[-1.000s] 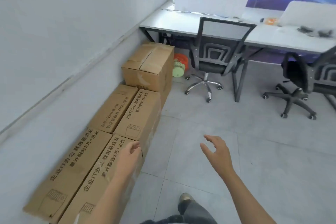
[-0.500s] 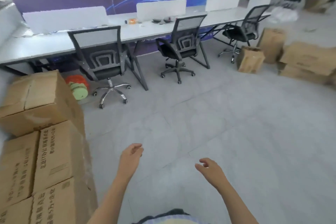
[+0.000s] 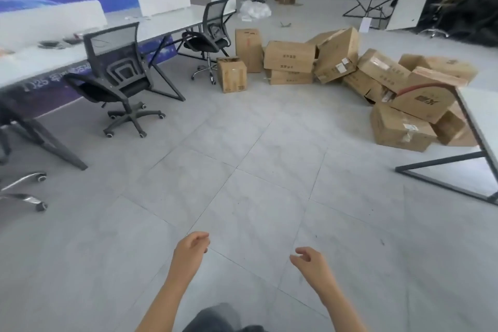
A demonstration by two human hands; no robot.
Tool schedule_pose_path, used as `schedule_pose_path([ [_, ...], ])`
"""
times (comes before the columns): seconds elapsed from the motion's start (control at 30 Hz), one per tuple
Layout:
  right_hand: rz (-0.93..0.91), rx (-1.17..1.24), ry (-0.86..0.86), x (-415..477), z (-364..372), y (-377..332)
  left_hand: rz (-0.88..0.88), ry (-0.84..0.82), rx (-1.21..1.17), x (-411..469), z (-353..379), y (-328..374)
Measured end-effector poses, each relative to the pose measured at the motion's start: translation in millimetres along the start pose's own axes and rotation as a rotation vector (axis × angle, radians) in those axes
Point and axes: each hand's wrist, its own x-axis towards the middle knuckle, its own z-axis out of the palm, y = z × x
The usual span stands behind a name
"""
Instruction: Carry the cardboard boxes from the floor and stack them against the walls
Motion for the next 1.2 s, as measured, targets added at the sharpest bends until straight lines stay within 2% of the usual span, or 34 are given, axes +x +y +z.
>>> schedule_pose_path([
  [0.3, 0.047, 0.081, 0.084, 78, -57, -25, -0.035, -0.151, 0.027, 97, 81, 53],
  [0.57, 0.07, 0.126, 0.239, 181, -122, -94, 0.005, -0.234, -0.003, 227, 142, 152],
  [0.73, 0.09, 0.113, 0.213, 242, -136, -120, -0.017, -0.262, 0.0, 283, 171, 185],
  [0.93, 0.123, 0.022, 0.091, 345, -157, -148, -0.099, -0.228, -0.002, 359, 205, 204],
  [1.2, -0.013, 0.043, 0.137, 518, -246, -252, -0.068, -0.125, -0.068, 494, 268, 303],
])
